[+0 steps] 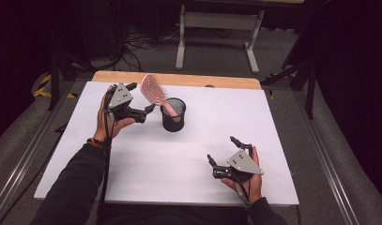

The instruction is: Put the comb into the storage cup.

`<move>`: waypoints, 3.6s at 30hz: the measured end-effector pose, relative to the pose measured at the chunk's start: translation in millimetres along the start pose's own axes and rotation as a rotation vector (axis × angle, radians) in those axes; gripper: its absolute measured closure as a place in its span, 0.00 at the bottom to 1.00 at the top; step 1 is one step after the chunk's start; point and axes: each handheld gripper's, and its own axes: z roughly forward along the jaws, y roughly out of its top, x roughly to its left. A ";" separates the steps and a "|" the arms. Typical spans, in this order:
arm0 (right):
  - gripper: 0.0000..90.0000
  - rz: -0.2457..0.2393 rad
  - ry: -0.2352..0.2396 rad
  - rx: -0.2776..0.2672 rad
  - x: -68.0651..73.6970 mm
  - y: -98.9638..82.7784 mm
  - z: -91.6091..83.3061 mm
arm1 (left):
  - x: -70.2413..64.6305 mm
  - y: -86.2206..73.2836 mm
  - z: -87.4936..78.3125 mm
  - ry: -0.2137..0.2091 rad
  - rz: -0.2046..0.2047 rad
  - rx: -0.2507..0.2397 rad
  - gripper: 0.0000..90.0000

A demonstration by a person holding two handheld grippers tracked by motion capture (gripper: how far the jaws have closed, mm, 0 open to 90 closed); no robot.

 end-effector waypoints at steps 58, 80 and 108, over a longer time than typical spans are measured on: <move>0.06 -0.016 0.011 -0.008 0.7 0.9 -0.4 | -30.6 -1.7 -45.1 -0.041 0.100 -0.075 0.05; 0.06 -0.027 0.004 -0.012 0.2 1.9 -2.1 | -53.0 -15.1 -53.5 -0.093 0.137 -0.072 0.05; 0.07 -0.039 0.008 -0.021 0.9 3.7 -3.7 | -85.2 -35.6 -69.8 -0.151 0.199 -0.052 0.04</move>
